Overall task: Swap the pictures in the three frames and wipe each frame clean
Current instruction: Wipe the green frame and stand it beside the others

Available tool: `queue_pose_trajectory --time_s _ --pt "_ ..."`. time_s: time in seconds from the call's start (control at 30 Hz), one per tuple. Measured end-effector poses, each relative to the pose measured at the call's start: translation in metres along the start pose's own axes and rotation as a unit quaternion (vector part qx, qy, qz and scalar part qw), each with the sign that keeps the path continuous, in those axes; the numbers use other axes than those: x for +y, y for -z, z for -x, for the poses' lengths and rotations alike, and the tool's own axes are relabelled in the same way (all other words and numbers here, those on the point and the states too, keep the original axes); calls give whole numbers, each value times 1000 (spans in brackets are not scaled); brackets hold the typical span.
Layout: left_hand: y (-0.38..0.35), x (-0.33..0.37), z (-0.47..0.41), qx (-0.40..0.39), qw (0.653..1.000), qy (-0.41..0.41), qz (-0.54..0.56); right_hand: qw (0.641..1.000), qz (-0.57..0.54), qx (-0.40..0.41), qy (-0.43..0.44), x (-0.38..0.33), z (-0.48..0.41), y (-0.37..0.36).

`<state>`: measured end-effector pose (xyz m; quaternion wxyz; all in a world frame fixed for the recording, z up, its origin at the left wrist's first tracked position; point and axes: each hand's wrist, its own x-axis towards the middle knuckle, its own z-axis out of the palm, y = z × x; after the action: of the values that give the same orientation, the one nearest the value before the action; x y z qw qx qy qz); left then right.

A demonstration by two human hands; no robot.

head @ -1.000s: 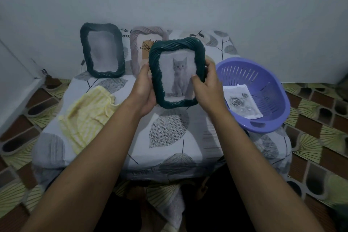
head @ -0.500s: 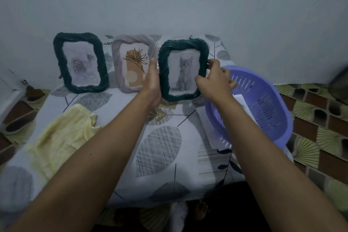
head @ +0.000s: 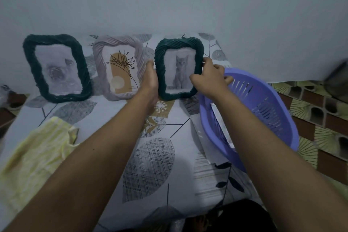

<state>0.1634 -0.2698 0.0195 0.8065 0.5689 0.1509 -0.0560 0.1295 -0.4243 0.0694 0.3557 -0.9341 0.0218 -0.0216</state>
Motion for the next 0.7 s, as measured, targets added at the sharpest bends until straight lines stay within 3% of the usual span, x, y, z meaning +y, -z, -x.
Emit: queue_pose_trajectory --time_s 0.7 --pt "-5 6 -14 88 996 14 19 999 33 -36 -20 -4 -6 -7"
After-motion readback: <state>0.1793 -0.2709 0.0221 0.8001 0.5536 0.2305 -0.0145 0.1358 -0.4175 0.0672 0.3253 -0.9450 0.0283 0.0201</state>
